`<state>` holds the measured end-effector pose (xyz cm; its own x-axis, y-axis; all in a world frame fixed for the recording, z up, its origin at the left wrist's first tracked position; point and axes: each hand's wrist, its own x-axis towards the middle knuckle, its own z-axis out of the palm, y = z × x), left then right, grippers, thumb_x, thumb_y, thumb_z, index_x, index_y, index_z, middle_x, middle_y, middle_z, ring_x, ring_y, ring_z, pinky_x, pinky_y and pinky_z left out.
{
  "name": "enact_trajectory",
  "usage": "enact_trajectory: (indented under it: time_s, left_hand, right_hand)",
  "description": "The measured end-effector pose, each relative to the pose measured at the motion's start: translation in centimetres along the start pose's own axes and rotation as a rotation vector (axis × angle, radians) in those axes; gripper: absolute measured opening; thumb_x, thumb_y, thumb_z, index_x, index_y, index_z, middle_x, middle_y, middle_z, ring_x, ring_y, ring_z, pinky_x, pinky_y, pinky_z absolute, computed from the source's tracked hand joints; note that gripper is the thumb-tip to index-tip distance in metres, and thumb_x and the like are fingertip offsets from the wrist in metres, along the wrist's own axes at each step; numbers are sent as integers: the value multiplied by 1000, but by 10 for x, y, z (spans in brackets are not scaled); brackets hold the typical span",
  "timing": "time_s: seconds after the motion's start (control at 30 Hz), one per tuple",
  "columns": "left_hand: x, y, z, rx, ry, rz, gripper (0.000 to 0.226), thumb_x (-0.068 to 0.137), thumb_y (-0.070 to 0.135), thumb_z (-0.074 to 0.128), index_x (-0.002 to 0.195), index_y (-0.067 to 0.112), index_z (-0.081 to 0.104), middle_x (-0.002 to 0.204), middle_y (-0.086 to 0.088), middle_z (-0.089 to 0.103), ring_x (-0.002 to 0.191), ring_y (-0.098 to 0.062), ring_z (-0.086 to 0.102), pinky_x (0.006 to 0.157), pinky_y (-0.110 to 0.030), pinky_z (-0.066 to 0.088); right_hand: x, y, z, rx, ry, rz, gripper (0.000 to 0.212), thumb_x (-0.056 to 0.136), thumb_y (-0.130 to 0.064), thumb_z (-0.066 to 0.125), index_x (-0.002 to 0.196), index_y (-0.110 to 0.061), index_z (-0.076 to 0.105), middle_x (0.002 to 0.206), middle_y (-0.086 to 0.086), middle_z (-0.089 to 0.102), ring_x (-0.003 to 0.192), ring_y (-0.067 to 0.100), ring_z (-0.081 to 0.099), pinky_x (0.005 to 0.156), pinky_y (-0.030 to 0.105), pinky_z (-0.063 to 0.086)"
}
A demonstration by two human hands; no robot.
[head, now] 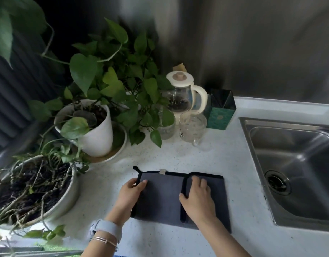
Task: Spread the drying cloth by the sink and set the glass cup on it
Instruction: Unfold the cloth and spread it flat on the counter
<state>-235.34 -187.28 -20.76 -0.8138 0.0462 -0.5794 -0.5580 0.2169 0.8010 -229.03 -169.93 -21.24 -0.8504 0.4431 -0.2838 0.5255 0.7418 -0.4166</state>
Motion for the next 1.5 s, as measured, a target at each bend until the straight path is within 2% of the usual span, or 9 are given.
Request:
enact_trajectory:
  time_s: [0.13,0.23,0.4,0.6,0.8,1.0,1.17,1.33,1.5]
  left_hand:
    - [10,-1,2,1,42,4,11,86,24,60,96,21,63,97,-7,68,92,-28,65,91,-46,51]
    - [13,-2,2,-14,65,17,7,87,19,59,89,24,63,93,-9,69,88,-30,65,88,-46,53]
    - [15,-1,-6,-53,116,34,7,86,19,61,84,26,64,84,-2,68,78,-23,64,77,-38,53]
    - [25,7,-32,16,215,85,21,87,22,59,108,19,62,103,-8,61,94,-29,58,89,-41,47]
    - [41,16,-38,2,273,99,26,86,20,60,112,15,62,105,-11,60,97,-29,55,91,-40,45]
    - [59,32,-26,-71,315,126,32,86,18,60,118,14,60,115,-13,61,93,-26,52,83,-34,41]
    - [75,38,-13,-42,325,203,38,89,18,56,126,17,55,135,-10,54,120,-30,47,93,-29,33]
    - [85,37,-12,175,292,281,28,87,12,57,115,12,63,125,-8,62,105,-21,54,91,-28,36]
    - [87,41,-9,399,366,383,17,85,16,62,97,7,69,96,-7,66,87,-24,56,74,-30,37]
  right_hand:
    - [11,-12,0,-153,-54,9,55,83,-36,55,125,-10,32,125,10,44,113,27,47,66,31,44]
    - [15,-14,-4,-218,-61,-8,42,86,-25,51,121,-9,35,122,13,50,106,28,54,63,30,41]
    - [18,4,-28,146,-35,44,30,85,-13,48,115,-6,47,108,13,60,88,27,61,63,27,41]
    - [20,50,-73,470,192,168,4,81,-14,55,83,-14,52,70,-2,56,61,13,52,49,25,37]
    - [39,93,-90,495,319,255,7,82,-7,54,87,-8,58,77,8,59,72,27,54,61,31,34]
    - [71,101,-80,515,323,277,23,85,-4,48,106,-7,56,94,11,60,82,26,53,71,30,37]
    - [90,103,-76,505,388,263,48,82,6,38,124,-14,50,124,13,59,110,34,54,87,35,41]
    - [104,109,-76,343,240,312,46,86,-8,44,132,-9,47,133,21,49,122,39,44,100,43,39]
    - [109,103,-76,323,289,379,33,84,-20,56,116,-10,59,131,20,49,126,39,38,107,46,30]
